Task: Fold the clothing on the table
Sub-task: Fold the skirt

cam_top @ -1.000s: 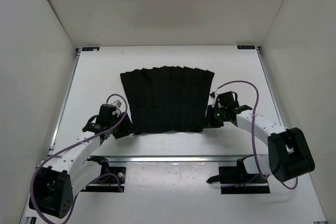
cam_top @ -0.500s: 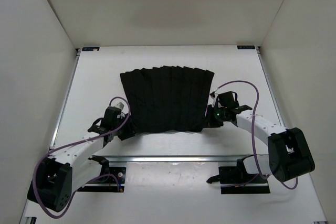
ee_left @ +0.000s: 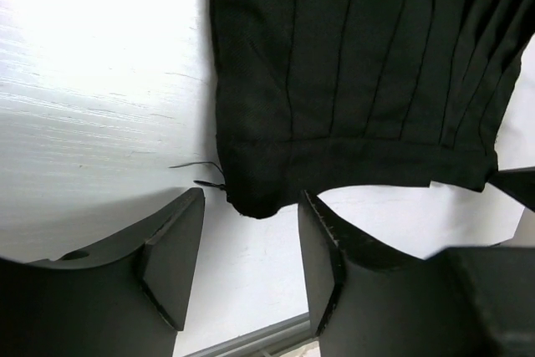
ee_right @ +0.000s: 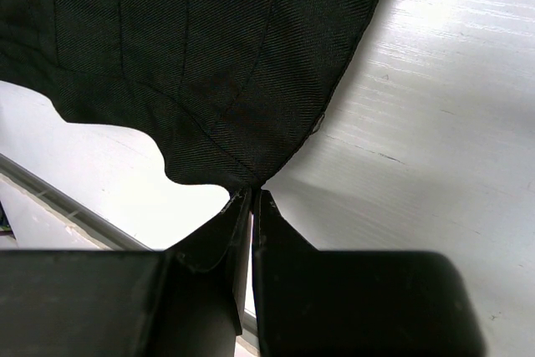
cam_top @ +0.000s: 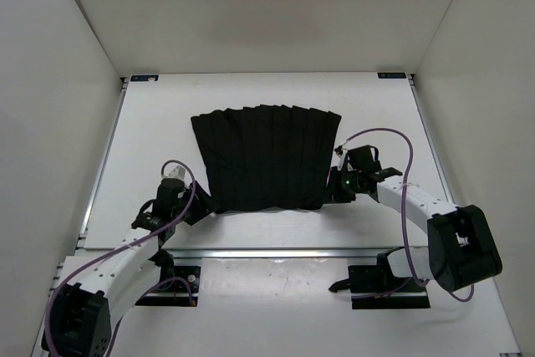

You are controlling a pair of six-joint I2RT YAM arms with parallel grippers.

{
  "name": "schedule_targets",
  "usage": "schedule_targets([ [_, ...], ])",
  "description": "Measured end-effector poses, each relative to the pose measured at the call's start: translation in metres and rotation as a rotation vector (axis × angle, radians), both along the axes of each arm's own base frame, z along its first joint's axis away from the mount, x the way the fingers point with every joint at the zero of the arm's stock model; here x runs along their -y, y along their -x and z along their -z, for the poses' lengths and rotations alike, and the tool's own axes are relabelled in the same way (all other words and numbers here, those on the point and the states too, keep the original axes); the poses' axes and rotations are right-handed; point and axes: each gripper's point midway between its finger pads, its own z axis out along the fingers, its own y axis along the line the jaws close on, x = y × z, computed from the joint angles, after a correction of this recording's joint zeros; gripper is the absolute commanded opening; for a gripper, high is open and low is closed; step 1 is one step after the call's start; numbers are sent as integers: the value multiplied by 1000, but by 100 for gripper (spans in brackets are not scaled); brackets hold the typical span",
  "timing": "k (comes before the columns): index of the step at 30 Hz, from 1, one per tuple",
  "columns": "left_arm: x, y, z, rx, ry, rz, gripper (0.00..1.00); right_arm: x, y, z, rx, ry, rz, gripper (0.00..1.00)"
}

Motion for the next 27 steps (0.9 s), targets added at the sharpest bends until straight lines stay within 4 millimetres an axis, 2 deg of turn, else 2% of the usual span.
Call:
schedule_targets([
  [6, 1, 3, 9, -49, 0, -11, 61, 0, 0, 0, 0, -1, -1, 0],
  [9, 5, 1, 11, -50, 10, -10, 37, 0, 0, -1, 1, -2, 0, 0],
  [12, 5, 3, 17, -66, 13, -23, 0, 0, -1, -3, 7, -6, 1, 0],
  [18, 2, 3, 17, -52, 5, -16, 0, 4, 3, -6, 1, -2, 8, 0],
  [21, -2, 7, 7, -38, 1, 7, 0, 9, 10, -17, 10, -9, 13, 0],
  [24, 1, 9, -19, 3, 7, 50, 0, 14, 16, -40, 66, -36, 14, 0],
  [27, 7, 7, -66, 88, 19, 99, 0, 22, 17, -75, 159, -72, 29, 1],
])
